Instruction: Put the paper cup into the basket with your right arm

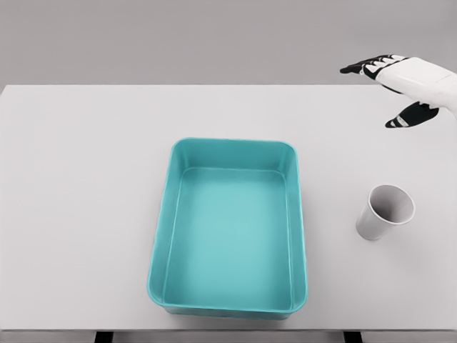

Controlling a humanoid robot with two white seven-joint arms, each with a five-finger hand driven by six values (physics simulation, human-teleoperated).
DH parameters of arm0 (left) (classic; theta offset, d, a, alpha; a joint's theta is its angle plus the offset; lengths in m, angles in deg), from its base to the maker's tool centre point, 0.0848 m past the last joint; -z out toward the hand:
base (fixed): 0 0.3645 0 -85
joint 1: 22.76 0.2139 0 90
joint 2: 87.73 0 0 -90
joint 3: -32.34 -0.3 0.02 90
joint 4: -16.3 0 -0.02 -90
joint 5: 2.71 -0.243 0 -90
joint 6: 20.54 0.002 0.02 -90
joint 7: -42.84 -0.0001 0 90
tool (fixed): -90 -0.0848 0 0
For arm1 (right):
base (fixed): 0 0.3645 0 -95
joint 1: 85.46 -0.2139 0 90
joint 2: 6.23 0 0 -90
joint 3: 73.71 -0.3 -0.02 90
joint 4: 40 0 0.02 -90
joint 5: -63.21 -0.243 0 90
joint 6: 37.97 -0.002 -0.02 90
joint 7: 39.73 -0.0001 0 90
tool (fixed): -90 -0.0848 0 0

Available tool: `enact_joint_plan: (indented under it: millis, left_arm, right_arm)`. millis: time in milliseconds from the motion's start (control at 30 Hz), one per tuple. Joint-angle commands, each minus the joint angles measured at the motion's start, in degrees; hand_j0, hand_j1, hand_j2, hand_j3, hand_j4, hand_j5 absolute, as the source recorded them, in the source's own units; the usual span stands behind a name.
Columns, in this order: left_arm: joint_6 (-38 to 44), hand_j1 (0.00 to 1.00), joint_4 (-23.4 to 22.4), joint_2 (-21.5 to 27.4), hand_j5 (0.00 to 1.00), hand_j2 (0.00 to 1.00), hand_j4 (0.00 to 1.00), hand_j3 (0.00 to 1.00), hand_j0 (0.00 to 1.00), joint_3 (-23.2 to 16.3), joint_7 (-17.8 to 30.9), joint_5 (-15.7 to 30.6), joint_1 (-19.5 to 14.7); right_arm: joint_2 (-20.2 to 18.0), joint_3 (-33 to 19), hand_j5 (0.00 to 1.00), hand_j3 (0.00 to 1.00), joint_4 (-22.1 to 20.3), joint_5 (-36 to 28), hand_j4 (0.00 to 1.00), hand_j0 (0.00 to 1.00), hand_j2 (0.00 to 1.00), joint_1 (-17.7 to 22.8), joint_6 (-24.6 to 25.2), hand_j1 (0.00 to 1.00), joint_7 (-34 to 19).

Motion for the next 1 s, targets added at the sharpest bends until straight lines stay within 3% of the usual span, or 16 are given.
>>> enact_joint_plan:
  millis: [0,100,167,200,233,333,400,500,567,767,967]
  left_arm:
    - [0.0,1.0,0.0,0.01,1.0,1.0,1.0,1.0,1.0,0.0,0.01,0.0,0.0]
    - [0.0,1.0,0.0,0.01,1.0,1.0,1.0,1.0,1.0,0.0,0.01,0.0,0.0]
    - [0.0,1.0,0.0,0.01,1.0,1.0,1.0,1.0,1.0,0.0,0.01,0.0,0.0]
    - [0.0,1.0,0.0,0.01,1.0,1.0,1.0,1.0,1.0,0.0,0.01,0.0,0.0]
    - [0.0,1.0,0.0,0.01,1.0,1.0,1.0,1.0,1.0,0.0,0.01,0.0,0.0]
    - [0.0,1.0,0.0,0.01,1.0,1.0,1.0,1.0,1.0,0.0,0.01,0.0,0.0]
    - [0.0,1.0,0.0,0.01,1.0,1.0,1.0,1.0,1.0,0.0,0.01,0.0,0.0]
    - [0.0,1.0,0.0,0.01,1.0,1.0,1.0,1.0,1.0,0.0,0.01,0.0,0.0]
    - [0.0,1.0,0.0,0.01,1.0,1.0,1.0,1.0,1.0,0.0,0.01,0.0,0.0]
    - [0.0,1.0,0.0,0.01,1.0,1.0,1.0,1.0,1.0,0.0,0.01,0.0,0.0]
    - [0.0,1.0,0.0,0.01,1.0,1.0,1.0,1.0,1.0,0.0,0.01,0.0,0.0]
  right_arm:
    - [-0.18,-0.2,1.0,1.0,-0.18,-0.06,1.0,1.0,1.0,0.0,-0.16,1.0,-0.27]
    - [0.52,-2.13,1.0,1.0,-0.18,-1.37,1.0,1.0,1.0,0.09,-0.95,1.0,-0.44]
    - [0.43,-6.87,1.0,1.0,2.1,-19.28,1.0,1.0,1.0,0.18,-4.03,1.0,-12.68]
    - [0.35,-8.28,1.0,1.0,3.59,-24.38,1.0,1.0,1.0,0.35,-4.38,1.0,-12.68]
    - [0.35,-10.48,1.0,1.0,8.42,-34.32,1.0,1.0,1.0,0.44,-4.73,1.0,-12.68]
    - [0.61,-14.08,1.0,1.0,23.09,-49.16,1.0,1.0,1.0,0.61,-8.86,1.0,-12.68]
    - [1.14,-14.17,1.0,1.0,29.25,-59.47,1.0,1.0,1.0,1.14,-9.04,1.0,-12.68]
    - [0.61,-13.47,1.0,1.0,34.88,-58.6,1.0,1.0,1.0,3.34,-8.42,1.0,-12.68]
    - [-0.09,-13.47,1.0,1.0,34.89,-56.31,1.0,1.0,1.0,5.45,-8.95,1.0,-12.68]
    - [-6.33,-13.47,0.99,0.99,26.72,-52.44,0.99,0.99,0.99,14.49,-13.43,0.99,-12.68]
    - [-9.32,-13.29,0.99,0.99,22.58,-52.35,0.99,0.99,0.99,18.19,-15.54,0.99,-12.68]
